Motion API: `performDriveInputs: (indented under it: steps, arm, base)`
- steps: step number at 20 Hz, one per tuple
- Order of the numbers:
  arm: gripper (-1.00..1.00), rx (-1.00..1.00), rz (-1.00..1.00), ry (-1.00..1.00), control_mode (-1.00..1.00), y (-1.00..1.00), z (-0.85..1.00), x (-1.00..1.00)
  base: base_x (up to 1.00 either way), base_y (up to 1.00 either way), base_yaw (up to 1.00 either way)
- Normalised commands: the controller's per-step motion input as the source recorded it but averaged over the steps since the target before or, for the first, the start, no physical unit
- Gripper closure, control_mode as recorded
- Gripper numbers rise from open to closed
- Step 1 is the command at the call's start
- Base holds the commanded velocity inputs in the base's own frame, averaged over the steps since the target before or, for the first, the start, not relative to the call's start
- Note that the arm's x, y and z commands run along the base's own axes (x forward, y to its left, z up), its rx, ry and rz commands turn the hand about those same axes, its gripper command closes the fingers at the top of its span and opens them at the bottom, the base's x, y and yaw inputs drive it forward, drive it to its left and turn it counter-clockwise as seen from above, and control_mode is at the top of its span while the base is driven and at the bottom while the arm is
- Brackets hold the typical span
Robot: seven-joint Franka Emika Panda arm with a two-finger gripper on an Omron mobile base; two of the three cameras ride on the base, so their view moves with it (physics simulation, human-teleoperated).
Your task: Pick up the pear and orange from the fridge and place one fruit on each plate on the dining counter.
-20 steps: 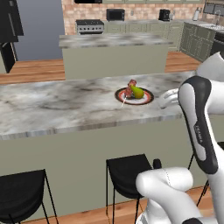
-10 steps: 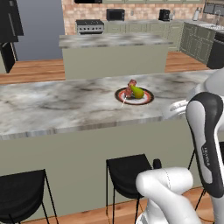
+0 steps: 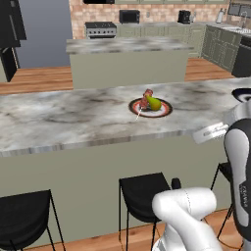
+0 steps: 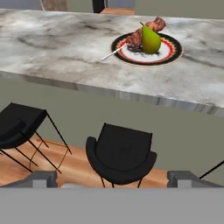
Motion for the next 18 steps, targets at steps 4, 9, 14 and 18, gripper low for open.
performDriveInputs:
  steps: [4, 9, 14, 18]
  arm:
    - [-1.0, 0.0, 0.01, -0.01, -1.0, -0.15, 0.0, -0.3]
    - [-1.0, 0.0, 0.0, 0.0, -1.0, 0.0, 0.0, -0.1]
    - [-1.0, 0.0, 0.0, 0.0, 1.0, 0.0, 0.0, 0.0]
    - [-1.0, 0.0, 0.0, 0.0, 1.0, 0.0, 0.0, 0.0]
  base:
    - [0.0, 0.0, 0.0]
    - [0.0, 0.0, 0.0]
    - [-0.44, -0.05, 0.0]
    - [-0.56, -0.56, 0.0]
